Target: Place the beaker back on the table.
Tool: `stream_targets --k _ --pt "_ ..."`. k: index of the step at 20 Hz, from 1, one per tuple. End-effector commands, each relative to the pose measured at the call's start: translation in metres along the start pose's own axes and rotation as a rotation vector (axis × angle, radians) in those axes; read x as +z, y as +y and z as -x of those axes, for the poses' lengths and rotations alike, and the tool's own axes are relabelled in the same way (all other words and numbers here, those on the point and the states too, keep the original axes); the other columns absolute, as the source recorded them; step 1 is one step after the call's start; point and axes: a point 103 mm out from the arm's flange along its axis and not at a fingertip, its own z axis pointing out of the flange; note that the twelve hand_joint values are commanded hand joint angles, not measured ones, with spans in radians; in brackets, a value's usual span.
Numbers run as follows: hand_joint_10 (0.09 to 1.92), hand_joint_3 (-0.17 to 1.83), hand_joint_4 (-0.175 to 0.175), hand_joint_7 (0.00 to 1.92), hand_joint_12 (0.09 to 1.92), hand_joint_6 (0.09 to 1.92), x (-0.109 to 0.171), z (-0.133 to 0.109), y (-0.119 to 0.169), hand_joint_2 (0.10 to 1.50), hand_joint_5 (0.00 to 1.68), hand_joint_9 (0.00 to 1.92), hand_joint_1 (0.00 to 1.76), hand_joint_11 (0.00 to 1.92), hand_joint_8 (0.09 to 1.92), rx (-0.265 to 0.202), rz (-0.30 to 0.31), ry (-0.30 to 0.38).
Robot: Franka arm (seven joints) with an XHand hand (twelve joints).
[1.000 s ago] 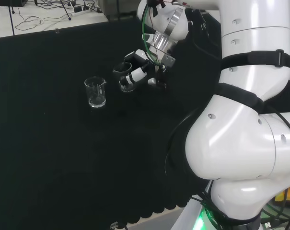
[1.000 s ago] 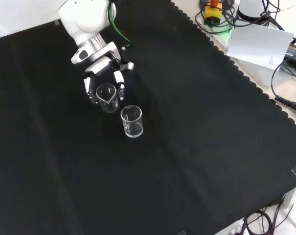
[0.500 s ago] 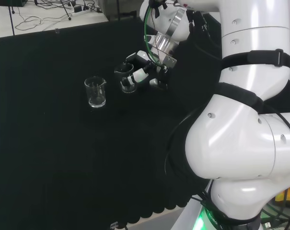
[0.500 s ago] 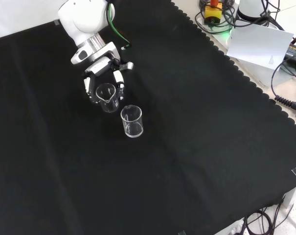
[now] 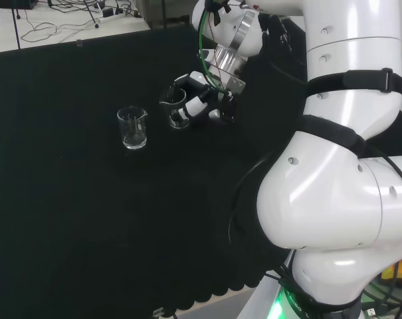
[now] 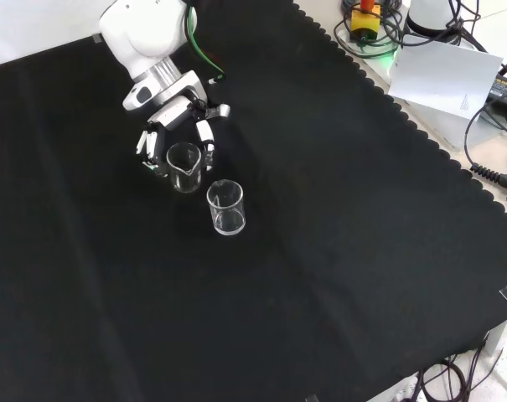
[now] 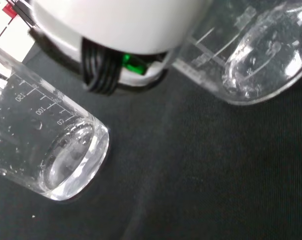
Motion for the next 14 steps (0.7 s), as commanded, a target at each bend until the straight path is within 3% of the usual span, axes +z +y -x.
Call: stream_targets --k 1,8,13,14 --pt "0.58 0.78 -0.032 0.58 1.35 0.91 0.0013 -0.0001 -0.0055 0.50 0.62 0.71 1.16 0.29 0.74 0.020 0.003 -0.008" --pt "0.61 0.77 -0.039 0.54 1.36 0.87 -0.0005 -0.0007 -0.0110 0.49 0.58 0.66 1.13 0.25 0.75 0.044 0.006 -0.003" --pt "0.67 0.75 -0.040 0.36 1.38 0.81 -0.0050 -0.0067 -0.0109 0.49 0.49 0.52 1.10 0.20 0.78 0.055 -0.004 -0.006" --pt "0.67 0.73 -0.046 0.28 1.39 0.71 -0.0060 -0.0085 -0.0104 0.49 0.42 0.44 1.07 0.13 0.75 0.057 -0.007 -0.010"
